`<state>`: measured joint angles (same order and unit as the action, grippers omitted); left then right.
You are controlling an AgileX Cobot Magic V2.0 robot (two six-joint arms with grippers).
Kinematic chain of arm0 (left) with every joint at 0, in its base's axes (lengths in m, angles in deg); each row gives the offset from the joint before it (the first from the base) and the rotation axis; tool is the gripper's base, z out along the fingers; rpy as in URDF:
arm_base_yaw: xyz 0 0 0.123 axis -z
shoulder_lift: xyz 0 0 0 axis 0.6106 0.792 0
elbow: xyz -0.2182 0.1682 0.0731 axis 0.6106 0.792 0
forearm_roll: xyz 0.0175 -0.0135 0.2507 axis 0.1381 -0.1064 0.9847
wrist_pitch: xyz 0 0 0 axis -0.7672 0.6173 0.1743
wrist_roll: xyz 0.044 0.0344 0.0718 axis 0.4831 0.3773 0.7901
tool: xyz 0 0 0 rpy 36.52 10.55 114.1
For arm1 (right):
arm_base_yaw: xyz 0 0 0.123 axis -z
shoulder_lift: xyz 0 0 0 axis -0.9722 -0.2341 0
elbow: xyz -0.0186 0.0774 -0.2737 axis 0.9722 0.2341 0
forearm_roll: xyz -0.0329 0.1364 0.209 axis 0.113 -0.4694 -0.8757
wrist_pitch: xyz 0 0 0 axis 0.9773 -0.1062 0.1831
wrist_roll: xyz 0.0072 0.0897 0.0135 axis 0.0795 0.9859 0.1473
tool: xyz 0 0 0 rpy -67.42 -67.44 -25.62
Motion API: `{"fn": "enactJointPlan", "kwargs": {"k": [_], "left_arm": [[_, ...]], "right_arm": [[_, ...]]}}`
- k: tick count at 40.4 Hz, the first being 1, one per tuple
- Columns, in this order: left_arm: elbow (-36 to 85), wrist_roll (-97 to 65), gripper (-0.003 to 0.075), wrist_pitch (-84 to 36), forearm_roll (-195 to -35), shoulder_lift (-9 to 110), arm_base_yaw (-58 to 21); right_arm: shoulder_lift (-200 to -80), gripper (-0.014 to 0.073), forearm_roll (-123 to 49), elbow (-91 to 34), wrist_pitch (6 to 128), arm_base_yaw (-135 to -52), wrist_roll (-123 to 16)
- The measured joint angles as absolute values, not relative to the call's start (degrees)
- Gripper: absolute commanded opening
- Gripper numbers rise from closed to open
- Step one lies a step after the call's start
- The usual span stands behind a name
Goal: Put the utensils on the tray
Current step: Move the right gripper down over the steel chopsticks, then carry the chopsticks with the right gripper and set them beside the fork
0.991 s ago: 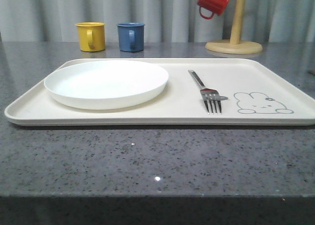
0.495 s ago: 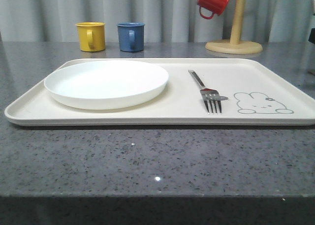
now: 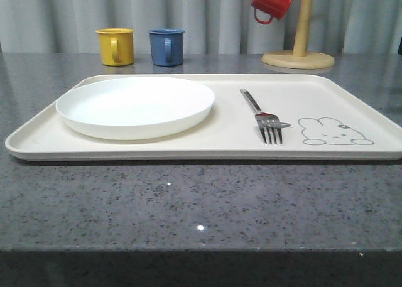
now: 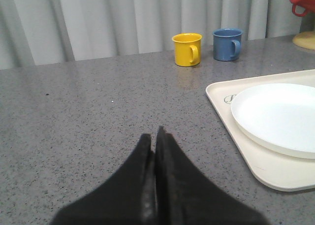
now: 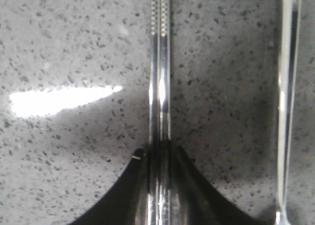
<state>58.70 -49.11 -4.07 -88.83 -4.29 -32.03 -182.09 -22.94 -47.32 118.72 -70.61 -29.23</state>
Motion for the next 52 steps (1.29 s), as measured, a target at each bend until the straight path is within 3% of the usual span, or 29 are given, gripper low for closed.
{"fn": "enactJointPlan", "kwargs": {"k": [11,33,52], "left_arm": [[58.7,-49.11,-0.0018,-4.07,-88.83,-4.29,-32.03],[58.7,-49.11,-0.0018,-4.07,-88.83,-4.29,-32.03],[58.7,-49.11,-0.0018,-4.07,-88.83,-4.29,-32.03]], "right_arm": [[-175.14,-0.0027,-23.75,-47.11,119.23,-74.0,-26.45],[-177.47,-0.0027,-26.98,-50.15,117.94,-93.83,-15.77],[-185.07,-0.0005,-27.26,-52.58,117.45,-95.03,-11.74]]}}
